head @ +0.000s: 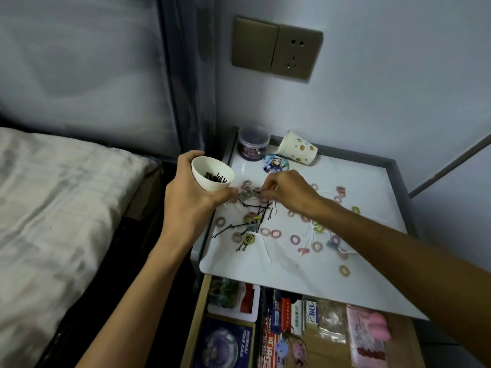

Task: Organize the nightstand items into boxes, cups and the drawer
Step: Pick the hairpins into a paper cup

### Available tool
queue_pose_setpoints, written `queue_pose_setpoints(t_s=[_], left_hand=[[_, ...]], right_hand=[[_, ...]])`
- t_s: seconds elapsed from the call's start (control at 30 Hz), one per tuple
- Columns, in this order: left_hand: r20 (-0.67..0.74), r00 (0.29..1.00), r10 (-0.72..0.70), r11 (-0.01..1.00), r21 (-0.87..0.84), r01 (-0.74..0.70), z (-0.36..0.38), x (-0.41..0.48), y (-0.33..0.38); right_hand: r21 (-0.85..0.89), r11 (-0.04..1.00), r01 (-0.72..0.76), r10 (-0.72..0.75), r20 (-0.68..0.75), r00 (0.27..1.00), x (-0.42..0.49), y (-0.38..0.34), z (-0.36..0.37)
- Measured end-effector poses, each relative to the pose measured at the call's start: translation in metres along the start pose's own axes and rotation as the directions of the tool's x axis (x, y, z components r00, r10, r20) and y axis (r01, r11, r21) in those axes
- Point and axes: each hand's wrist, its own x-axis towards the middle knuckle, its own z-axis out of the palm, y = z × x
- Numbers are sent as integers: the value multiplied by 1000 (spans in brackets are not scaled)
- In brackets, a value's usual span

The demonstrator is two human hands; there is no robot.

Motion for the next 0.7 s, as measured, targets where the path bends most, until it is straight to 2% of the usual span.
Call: queue_pose_setpoints(t_s=[0.2, 0.4, 0.6, 0.7], left_hand=[[-30, 1000, -6, 1000, -10, 5, 1, 3, -3], [-21, 1000, -5, 1000, -2, 5, 2, 3, -4], [-23, 1000, -9, 1000, -9, 9, 1, 3, -3], [-18, 1000, -8, 1000, -15, 8, 2, 2, -3]], right_hand=[[-146, 984, -98, 86, -84, 993, 11, -1, 20], [-246, 961, -127, 127, -18, 992, 17, 1, 21], [-154, 982, -105, 93, -86, 992, 19, 10, 13], [70, 990, -125, 131, -99, 986, 23, 12, 5]])
